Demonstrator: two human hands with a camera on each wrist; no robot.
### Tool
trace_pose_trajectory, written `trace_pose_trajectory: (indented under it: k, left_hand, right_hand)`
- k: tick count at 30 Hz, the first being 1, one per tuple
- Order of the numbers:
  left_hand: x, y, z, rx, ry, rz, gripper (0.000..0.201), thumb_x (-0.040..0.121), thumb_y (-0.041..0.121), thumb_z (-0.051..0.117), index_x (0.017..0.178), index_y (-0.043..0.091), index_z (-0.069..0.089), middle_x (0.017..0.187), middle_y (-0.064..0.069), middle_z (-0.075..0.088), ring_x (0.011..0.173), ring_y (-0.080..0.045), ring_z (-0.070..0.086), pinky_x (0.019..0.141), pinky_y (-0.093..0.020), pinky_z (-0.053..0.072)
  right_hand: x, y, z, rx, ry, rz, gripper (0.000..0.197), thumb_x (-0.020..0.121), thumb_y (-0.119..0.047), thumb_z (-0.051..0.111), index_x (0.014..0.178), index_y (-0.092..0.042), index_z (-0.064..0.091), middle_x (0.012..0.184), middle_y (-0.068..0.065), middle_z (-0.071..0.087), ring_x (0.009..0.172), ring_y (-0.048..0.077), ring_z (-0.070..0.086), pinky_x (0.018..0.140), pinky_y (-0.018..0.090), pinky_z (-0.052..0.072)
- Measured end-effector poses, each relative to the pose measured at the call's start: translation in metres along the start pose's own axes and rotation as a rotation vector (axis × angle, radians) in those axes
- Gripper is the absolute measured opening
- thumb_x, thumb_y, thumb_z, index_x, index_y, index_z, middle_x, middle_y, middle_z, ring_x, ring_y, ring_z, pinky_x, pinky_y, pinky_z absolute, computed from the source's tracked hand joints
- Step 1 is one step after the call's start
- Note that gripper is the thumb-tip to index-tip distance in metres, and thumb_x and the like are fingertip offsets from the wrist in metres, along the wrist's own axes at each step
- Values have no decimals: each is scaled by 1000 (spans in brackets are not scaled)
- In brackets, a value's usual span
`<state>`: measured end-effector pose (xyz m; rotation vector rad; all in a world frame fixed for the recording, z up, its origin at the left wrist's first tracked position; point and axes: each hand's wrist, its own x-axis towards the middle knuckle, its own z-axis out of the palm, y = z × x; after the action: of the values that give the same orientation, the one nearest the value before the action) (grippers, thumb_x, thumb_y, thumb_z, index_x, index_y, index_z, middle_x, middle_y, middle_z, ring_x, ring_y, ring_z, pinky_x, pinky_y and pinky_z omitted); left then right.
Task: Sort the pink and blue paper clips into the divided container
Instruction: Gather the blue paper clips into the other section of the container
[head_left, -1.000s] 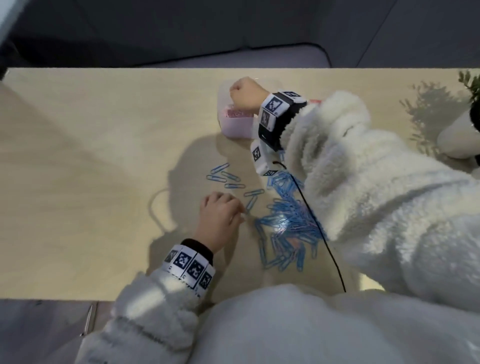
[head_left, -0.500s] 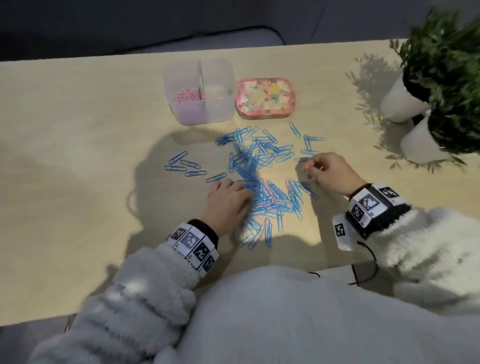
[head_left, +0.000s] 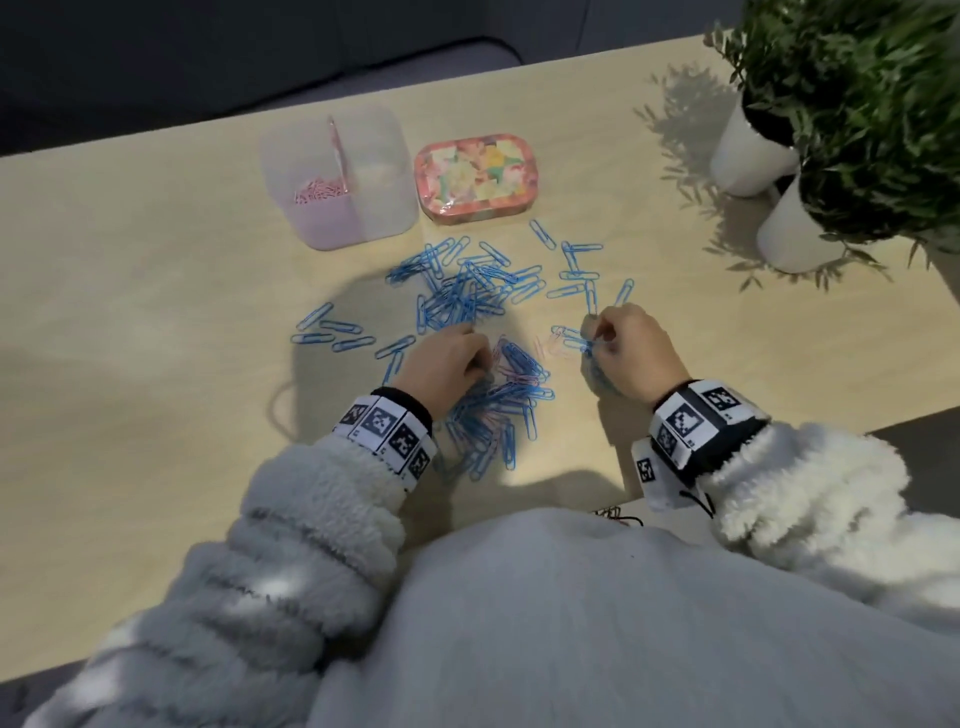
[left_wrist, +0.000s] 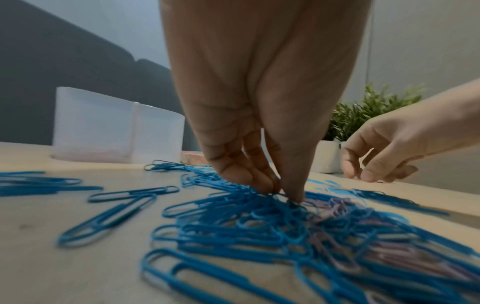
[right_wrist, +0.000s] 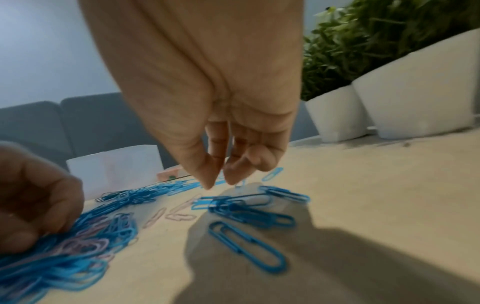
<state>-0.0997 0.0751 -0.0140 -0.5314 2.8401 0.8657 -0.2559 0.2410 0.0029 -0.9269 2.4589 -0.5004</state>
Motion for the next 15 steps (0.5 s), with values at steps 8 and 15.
trace_pose_trajectory:
  k: [8,15]
  left_hand:
    - [13,11,-15,75,84,1,18,83,7,57,99,7,65,104,-13,60,101,-31,54,85,-39,42]
    - [31,21,1,244,15,-131,25,89,21,55,109,8,56,119,-12,55,113,-32,49,94,-41,42]
  right_hand:
    - [17,-29,21,-117,-82,-96,16,81,-16,62,95,-10,64,100,15,65,96,35,59,80,36,47]
    - [12,-14,19,-292,-85,-232,14,84,-6,52,87,-5,65,98,18,59,94,36,57,72,36,40]
